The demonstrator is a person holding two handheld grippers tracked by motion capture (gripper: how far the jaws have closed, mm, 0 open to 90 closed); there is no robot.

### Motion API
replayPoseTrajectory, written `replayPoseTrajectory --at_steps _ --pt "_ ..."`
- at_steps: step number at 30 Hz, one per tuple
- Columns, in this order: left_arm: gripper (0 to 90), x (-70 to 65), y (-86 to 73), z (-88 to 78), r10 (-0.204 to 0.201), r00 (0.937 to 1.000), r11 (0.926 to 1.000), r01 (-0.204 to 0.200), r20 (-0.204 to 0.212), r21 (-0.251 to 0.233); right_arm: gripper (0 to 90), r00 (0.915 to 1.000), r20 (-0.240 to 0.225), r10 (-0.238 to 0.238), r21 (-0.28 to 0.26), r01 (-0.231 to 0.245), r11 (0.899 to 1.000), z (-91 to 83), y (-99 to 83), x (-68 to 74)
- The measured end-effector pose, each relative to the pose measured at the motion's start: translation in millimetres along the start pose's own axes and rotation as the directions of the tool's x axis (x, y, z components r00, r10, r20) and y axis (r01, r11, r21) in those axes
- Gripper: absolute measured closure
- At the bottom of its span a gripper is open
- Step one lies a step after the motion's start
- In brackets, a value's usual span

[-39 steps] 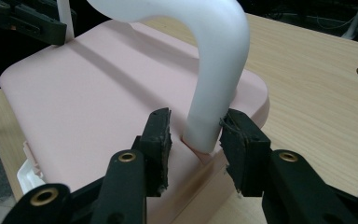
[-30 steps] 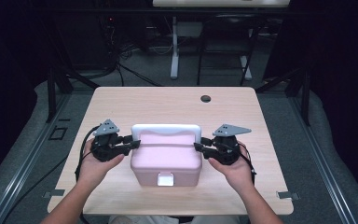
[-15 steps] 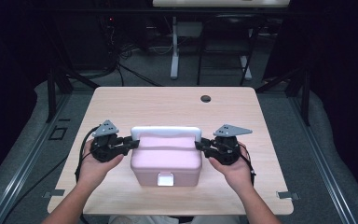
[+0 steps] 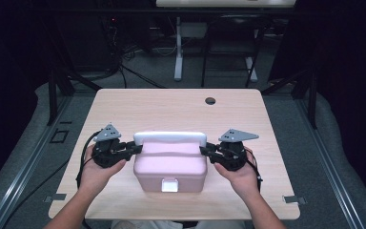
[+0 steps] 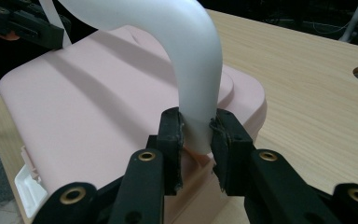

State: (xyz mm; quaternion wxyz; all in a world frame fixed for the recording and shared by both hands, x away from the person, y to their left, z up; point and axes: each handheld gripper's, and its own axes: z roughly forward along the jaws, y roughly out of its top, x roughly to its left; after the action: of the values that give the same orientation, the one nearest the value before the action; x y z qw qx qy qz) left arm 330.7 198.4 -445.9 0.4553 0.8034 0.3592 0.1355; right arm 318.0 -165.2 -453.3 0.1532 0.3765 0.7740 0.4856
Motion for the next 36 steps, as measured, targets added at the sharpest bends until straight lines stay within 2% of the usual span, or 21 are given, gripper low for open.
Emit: replayPoseTrajectory --at_steps 15,36 --pt "73.8 -6.2 -1.7 -4.0 -0.006 0.9999 0.9999 0.006 0.016 0.013 73.6 1.0 -0.008 -0.006 0.006 0.006 1.0 -6.6 -3.5 3.0" --pt "73.9 -3.8 5.5 -6.6 -0.018 0.9992 0.9993 0.016 0.037 0.033 73.7 0.9998 -0.017 0.005 0.008 -0.005 1.0 -8.5 0.8 2.0"
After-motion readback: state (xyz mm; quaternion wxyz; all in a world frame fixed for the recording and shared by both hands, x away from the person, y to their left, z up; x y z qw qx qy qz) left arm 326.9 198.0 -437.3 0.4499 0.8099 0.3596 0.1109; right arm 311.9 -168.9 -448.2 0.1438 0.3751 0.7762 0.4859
